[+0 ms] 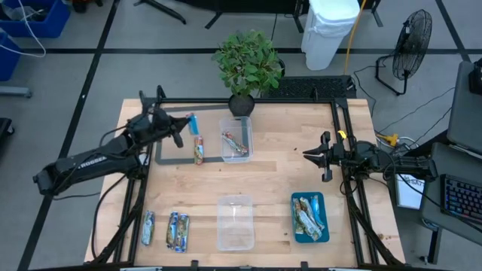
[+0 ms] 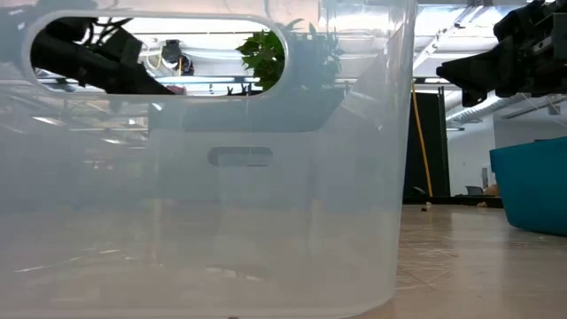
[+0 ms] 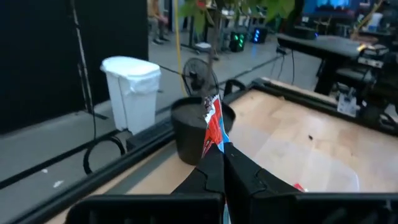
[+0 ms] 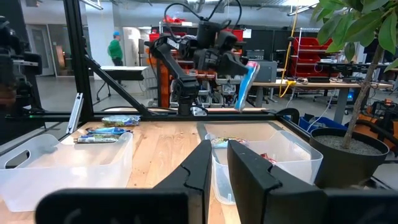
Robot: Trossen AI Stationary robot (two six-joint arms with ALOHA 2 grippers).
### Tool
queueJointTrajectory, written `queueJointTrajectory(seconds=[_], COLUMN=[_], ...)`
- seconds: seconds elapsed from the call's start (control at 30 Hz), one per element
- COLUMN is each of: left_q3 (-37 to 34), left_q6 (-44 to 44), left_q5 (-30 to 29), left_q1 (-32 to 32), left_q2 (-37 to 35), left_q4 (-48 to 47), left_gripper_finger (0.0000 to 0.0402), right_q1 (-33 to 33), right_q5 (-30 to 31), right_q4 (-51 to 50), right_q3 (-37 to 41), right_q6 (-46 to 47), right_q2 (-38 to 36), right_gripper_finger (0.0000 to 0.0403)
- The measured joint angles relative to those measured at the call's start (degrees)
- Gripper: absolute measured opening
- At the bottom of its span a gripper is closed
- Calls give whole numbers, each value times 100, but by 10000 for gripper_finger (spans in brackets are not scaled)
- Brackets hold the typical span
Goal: Pick and place Granola Bars by type
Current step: Put the red granola bar into the top transparent bin
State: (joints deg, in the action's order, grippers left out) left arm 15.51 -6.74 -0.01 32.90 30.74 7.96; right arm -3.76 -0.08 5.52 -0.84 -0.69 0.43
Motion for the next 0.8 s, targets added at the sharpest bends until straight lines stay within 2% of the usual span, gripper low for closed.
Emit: queueJointTrajectory(seconds=[0.23, 0.5, 0.63, 0.8], left_q3=[-4, -4, -4, -4], left_q6=[160, -140, -366, -394], left_q5=[124, 769, 1021, 915], left_q1=[101, -16, -353, -1087], left_q2=[-730, -765, -623, -260], left_q4=[-422, -100, 166, 254], left_gripper_finger=[0, 0, 0, 0], right_q1=[0, -1, 0, -1], right_q5=[0, 2, 1, 0], right_q4=[1, 2, 0, 0], right_q3=[-1, -2, -1, -2], right_q6=[0, 0, -2, 0], right_q2=[0, 2, 2, 2], right_gripper_finger=[44, 45, 43, 45])
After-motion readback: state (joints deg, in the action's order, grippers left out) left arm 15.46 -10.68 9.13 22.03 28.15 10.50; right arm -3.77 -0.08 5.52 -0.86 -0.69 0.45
